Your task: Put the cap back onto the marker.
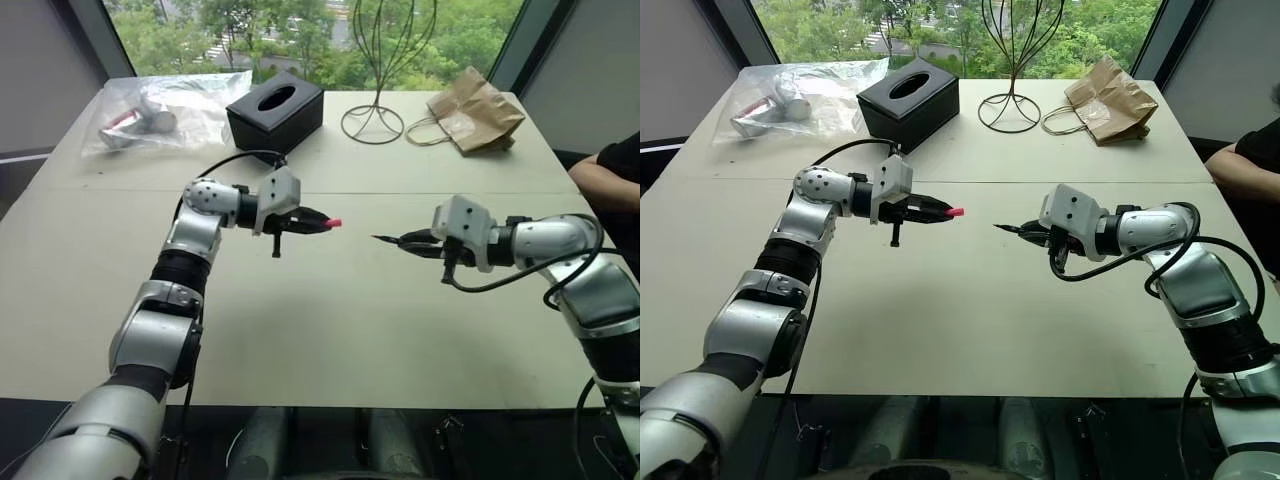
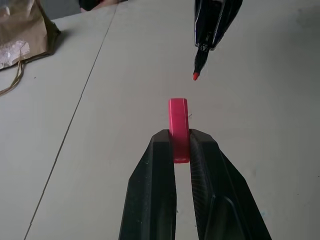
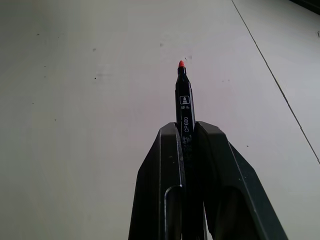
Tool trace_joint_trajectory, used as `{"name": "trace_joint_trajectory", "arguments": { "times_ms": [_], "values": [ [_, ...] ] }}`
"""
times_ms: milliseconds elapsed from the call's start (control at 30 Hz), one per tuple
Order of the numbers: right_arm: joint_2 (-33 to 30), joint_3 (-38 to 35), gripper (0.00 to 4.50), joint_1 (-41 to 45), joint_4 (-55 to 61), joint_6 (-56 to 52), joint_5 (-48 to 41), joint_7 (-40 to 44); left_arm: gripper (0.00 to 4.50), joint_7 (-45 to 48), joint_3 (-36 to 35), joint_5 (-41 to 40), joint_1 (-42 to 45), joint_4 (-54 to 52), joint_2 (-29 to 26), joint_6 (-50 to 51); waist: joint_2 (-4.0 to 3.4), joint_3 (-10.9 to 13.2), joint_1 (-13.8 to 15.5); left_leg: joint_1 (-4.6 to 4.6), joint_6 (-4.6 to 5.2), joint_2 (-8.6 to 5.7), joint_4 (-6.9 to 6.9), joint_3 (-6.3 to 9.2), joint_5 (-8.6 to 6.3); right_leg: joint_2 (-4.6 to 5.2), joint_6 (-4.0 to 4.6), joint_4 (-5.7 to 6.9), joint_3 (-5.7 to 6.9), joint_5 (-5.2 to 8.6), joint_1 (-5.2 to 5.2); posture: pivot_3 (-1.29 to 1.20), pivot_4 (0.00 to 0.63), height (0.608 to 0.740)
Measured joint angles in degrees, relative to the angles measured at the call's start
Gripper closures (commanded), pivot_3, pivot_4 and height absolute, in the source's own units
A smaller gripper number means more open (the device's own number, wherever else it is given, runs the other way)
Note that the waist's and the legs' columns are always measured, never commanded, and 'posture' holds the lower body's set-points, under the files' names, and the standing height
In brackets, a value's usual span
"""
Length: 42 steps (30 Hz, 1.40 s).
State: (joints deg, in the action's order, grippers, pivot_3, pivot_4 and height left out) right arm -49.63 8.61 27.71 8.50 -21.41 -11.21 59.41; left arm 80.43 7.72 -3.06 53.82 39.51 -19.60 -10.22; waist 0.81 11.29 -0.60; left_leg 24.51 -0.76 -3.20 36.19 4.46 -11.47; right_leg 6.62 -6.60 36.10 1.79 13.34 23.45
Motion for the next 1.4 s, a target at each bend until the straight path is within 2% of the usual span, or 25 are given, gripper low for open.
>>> {"name": "trace_joint_trajectory", "arguments": {
  "times_ms": [333,1400],
  "values": [
    [1.5,0.3,4.5,1.9,-0.8,0.2,0.8,1.2,4.47,0.6,2.8,-0.1,-0.3,-2.2,0.0,-0.4,0.0,0.0,0.0,-0.01,0.0,0.0,0.0,0.03,0.0,0.0,0.0,0.0,0.0,0.0,0.0,0.0,0.15,0.74],
    [3.6,-0.2,4.5,1.1,3.8,-4.6,-1.3,-0.1,4.47,-1.7,4.4,-0.1,0.4,3.3,1.0,-2.9,0.0,0.0,0.0,0.0,0.0,0.0,0.01,0.04,0.0,0.0,0.0,0.01,0.0,0.0,0.0,0.0,0.15,0.74]
  ]
}}
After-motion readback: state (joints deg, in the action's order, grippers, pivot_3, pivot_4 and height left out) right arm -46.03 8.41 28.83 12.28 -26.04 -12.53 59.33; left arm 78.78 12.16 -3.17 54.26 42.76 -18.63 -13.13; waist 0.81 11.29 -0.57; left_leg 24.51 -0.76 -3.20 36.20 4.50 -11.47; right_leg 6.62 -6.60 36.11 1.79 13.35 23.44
